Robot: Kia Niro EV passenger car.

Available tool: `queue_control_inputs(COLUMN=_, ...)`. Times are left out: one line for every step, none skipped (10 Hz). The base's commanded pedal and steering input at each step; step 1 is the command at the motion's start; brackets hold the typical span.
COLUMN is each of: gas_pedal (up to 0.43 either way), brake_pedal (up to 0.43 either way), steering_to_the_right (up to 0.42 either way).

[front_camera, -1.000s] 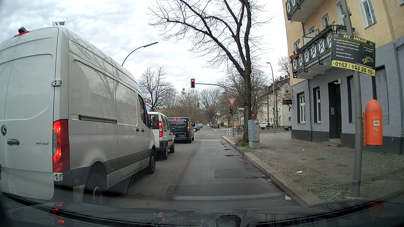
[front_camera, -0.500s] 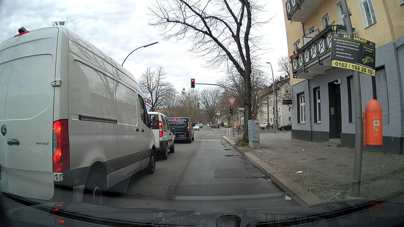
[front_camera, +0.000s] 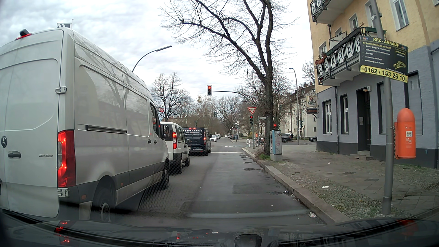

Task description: Follow the waypoints while adhering to traffic rules and regulations

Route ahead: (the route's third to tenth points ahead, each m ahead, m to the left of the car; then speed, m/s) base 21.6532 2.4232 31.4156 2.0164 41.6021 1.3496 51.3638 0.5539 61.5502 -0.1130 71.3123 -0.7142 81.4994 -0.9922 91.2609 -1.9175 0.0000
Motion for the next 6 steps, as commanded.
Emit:
queue_control_inputs(gas_pedal=0.000, brake_pedal=0.421, steering_to_the_right=-0.018)
queue_control_inputs(gas_pedal=0.000, brake_pedal=0.421, steering_to_the_right=-0.019)
queue_control_inputs(gas_pedal=0.000, brake_pedal=0.421, steering_to_the_right=-0.019)
queue_control_inputs(gas_pedal=0.000, brake_pedal=0.421, steering_to_the_right=-0.019)
queue_control_inputs(gas_pedal=0.000, brake_pedal=0.421, steering_to_the_right=-0.018)
queue_control_inputs(gas_pedal=0.000, brake_pedal=0.421, steering_to_the_right=-0.019)
